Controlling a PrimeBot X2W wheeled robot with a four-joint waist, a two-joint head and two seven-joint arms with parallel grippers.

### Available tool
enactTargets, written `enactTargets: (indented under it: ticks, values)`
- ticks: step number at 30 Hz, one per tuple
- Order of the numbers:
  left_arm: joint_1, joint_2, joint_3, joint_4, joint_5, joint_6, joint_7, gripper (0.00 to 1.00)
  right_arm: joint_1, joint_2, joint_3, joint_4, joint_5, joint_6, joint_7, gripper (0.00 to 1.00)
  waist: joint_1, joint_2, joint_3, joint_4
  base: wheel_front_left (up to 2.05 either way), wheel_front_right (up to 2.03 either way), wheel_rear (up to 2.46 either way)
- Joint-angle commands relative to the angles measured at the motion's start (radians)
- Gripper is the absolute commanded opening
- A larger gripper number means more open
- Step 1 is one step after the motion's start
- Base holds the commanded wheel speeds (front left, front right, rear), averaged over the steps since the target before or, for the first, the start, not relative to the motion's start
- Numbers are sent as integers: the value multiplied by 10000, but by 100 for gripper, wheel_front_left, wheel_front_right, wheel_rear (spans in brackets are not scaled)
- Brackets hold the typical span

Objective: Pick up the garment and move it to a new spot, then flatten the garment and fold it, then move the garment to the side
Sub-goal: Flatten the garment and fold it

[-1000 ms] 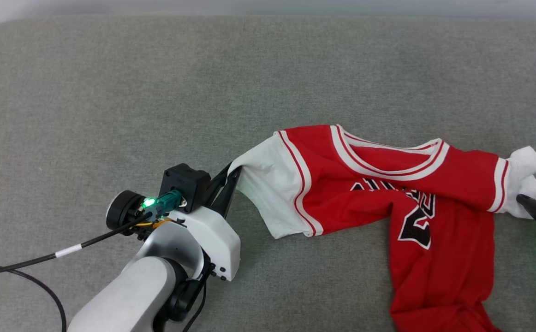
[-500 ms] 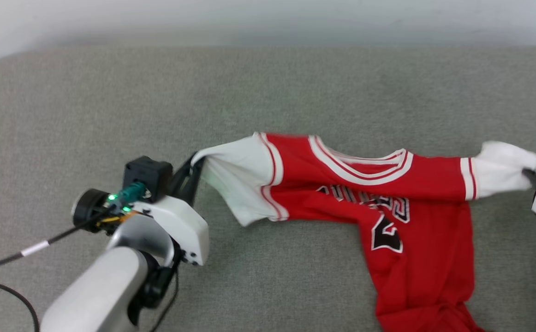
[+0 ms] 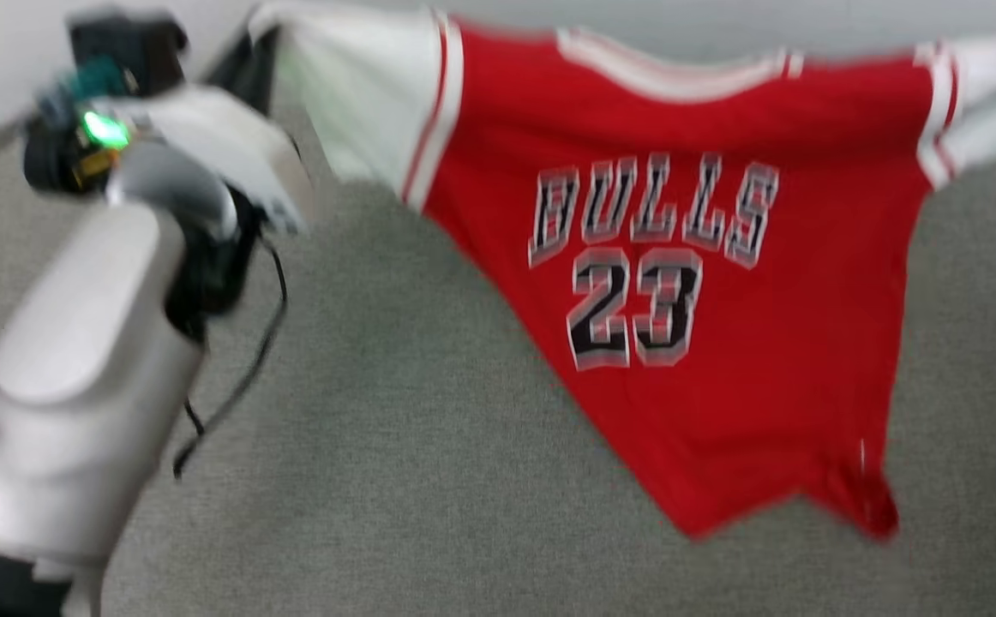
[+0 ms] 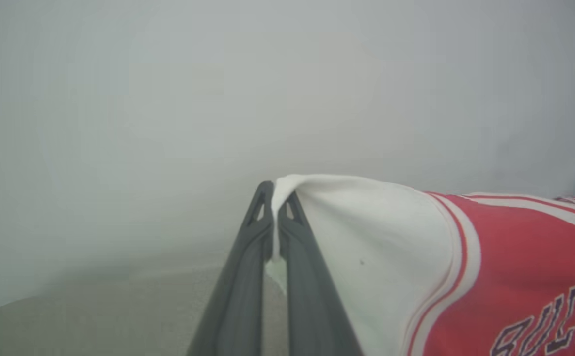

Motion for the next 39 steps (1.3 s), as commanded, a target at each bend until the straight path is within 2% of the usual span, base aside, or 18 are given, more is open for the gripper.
enactTargets:
  ticks: [1,3,4,9,15,19,25,32,39]
  values:
    - [-995,-160,212,541,-59,-263,-240,0,-926,7,83,98,-44,-3,-417,0,-1,0,679,-33,0,0,0]
    - [-1934,-384,506,1123,-292,-534,-420,0,-1718,2,188,210,4,-3,-716,0,-1,0,1100,-43,0,0,0]
    - [-1934,-384,506,1123,-292,-534,-420,0,-1718,2,188,210,4,-3,-716,0,-1,0,1100,-43,0,0,0]
    - [-4317,-427,803,2261,-30,-897,-1067,0,-3842,-17,575,406,13,-3,-1660,0,-1,0,2118,-168,0,0,0]
    - [-6626,-392,900,3019,450,-1137,-1841,0,-6146,-72,1223,818,109,-3,-2793,0,-1,0,3111,-274,0,0,0]
    - [-7612,-350,846,3426,670,-1244,-2104,0,-7258,-151,1804,1268,210,-3,-3415,0,-1,0,3600,-343,0,0,0]
    - [-8225,-417,746,4092,795,-1463,-2339,0,-8304,-138,2740,2147,642,-3,-4092,0,-1,0,4194,-342,0,0,0]
    - [-7875,-764,602,5205,633,-1781,-2620,0,-8509,-27,3647,3678,1306,-3,-4612,0,-1,0,4750,-223,0,0,0]
    - [-7105,-1100,626,6307,423,-2191,-3025,0,-7527,-20,4485,5056,2161,-3,-5241,0,-1,0,4568,-67,0,0,0]
